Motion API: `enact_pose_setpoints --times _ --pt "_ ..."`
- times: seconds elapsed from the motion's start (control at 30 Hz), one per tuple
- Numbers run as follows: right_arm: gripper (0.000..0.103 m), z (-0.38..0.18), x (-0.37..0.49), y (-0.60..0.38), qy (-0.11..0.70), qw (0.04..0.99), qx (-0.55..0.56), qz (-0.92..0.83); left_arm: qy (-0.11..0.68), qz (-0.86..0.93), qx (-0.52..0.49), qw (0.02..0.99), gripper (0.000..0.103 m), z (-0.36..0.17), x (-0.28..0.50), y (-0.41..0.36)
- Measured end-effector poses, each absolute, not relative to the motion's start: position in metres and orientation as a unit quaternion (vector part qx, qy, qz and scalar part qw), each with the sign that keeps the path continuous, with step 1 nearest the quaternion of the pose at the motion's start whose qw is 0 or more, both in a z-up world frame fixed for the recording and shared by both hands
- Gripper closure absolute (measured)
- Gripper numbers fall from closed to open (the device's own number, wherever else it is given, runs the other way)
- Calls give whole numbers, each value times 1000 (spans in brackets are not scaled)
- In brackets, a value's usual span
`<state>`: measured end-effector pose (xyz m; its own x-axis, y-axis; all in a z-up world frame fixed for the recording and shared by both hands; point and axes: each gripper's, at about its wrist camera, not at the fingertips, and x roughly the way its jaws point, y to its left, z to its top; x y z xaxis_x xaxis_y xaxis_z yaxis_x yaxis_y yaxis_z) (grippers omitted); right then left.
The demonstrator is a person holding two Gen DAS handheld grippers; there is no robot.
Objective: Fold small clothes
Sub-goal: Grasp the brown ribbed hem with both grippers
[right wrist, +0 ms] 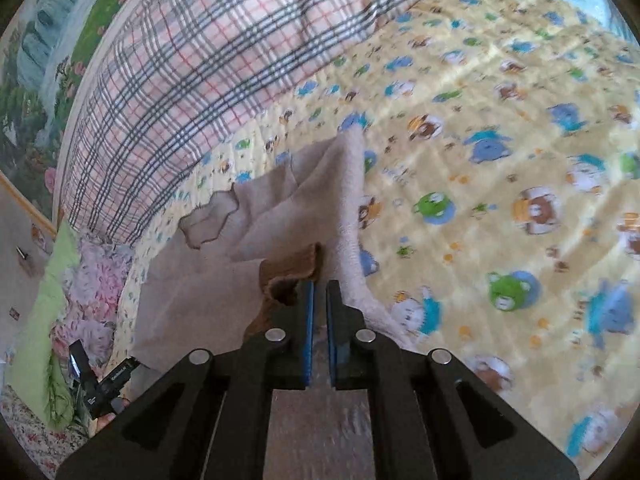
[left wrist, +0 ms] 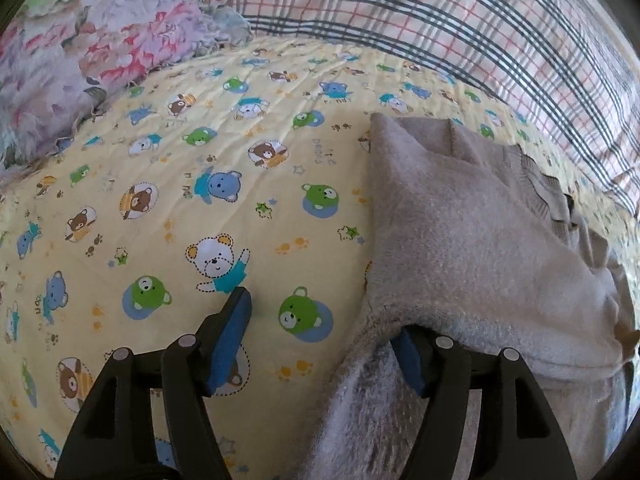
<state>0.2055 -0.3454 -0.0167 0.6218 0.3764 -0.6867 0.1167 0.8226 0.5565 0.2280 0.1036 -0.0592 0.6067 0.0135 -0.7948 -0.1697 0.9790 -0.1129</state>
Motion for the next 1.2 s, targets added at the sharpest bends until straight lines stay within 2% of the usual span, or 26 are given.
enact_pose_setpoints --times 0.2,0.27,0.33,0.37,0.63,0.77,0.9,1.2 --pt "92 9 170 -352 410 863 282 86 459 45 -68 885 35 -52 191 99" --pt "84 13 159 -350 410 863 280 92 457 46 -67 886 35 -49 175 103" --pt "63 17 146 -348 411 862 279 100 454 46 -75 887 35 -46 157 110" --pt "59 19 141 -346 410 863 276 103 453 44 -79 887 35 -44 149 112" --pt "59 26 88 -337 415 865 248 134 455 -9 -73 888 34 -37 71 114" --pt "53 25 64 -342 413 863 247 152 469 -38 -71 880 34 -45 36 114" --pt "53 21 39 -347 424 860 229 167 468 -58 -88 878 34 -50 -5 120" --pt "52 6 -24 -359 451 843 206 210 468 -83 -80 876 33 -60 -53 115"
